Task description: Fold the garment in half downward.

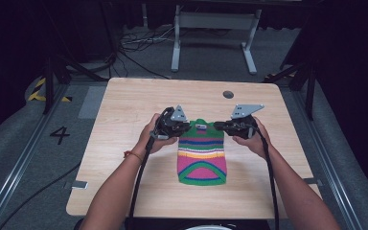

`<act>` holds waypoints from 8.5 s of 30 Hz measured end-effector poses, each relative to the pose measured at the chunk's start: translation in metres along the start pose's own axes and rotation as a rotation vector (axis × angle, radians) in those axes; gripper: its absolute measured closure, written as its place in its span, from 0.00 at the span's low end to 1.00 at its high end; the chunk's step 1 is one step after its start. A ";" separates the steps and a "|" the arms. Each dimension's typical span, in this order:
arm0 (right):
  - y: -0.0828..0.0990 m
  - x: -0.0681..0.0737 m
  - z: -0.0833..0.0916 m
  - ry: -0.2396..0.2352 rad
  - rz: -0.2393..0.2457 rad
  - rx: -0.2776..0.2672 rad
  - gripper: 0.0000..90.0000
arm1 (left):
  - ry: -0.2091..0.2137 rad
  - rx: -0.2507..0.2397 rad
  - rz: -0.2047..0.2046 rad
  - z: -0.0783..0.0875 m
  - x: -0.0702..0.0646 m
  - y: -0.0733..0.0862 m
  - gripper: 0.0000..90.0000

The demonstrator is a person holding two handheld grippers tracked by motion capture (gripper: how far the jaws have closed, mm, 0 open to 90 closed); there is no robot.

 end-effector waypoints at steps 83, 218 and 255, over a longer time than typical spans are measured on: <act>0.076 0.129 0.033 -0.166 0.129 0.115 0.66 | 0.162 0.071 -0.116 0.030 -0.116 0.055 0.56; 0.177 0.032 0.170 0.199 -0.078 0.207 0.22 | -0.096 0.135 0.177 0.153 -0.053 0.180 0.22; 0.198 0.031 0.186 0.250 -0.233 0.158 0.16 | -0.255 0.125 0.365 0.164 -0.042 0.206 0.07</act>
Point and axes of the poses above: each handheld gripper's, and its own axes: z roughly backward along the jaws, y roughly out of its underside, x roughly to its left, the point moved 10 cm from there along -z, roughly forward along the jaws, and after that the axes turned 8 degrees about -x, right-handed, at the moved point
